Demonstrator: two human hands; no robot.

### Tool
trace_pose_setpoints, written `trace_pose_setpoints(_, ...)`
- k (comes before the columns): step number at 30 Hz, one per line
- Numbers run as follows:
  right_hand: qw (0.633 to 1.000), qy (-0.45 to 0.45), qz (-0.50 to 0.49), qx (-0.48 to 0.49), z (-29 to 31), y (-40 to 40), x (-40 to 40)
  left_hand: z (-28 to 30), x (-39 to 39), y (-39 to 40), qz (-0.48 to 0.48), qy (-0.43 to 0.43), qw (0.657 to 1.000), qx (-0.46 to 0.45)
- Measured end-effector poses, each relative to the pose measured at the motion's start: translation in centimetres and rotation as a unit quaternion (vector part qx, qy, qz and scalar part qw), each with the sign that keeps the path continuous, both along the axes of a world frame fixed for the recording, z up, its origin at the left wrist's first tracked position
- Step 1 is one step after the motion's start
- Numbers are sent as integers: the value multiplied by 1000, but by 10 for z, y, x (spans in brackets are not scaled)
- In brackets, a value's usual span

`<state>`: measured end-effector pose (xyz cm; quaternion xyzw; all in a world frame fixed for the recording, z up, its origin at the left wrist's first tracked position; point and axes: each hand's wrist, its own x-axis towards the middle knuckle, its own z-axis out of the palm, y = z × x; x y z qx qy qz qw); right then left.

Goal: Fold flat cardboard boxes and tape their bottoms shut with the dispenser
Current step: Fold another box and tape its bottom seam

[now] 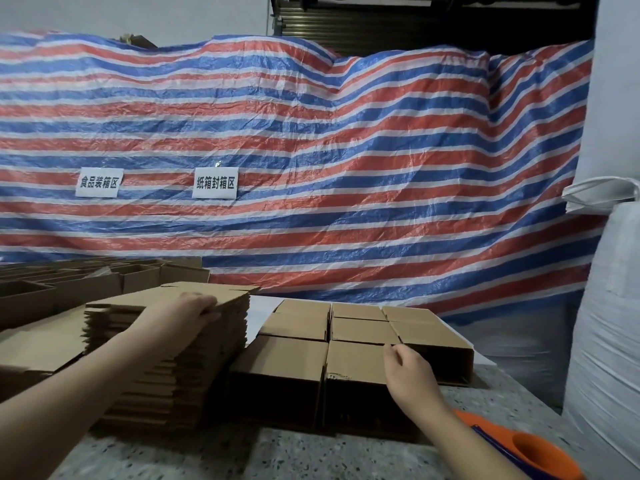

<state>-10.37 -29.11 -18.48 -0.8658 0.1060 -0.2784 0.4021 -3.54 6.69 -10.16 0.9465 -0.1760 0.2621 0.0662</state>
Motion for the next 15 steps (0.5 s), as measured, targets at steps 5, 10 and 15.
trace_pose_setpoints(5, 999, -27, 20, 9, 27, 3, -2, 31, -26, -15, -104, -181, 966, -151)
trace_pose_setpoints(10, 987, -116, 72, 79, 81, -3, -11, 65, -61, -45, -219, -214, 924, -229)
trace_pose_setpoints(15, 957, -216, 97, 168, 134, -11, -33, 82, -88, -72, -352, -58, 873, -333)
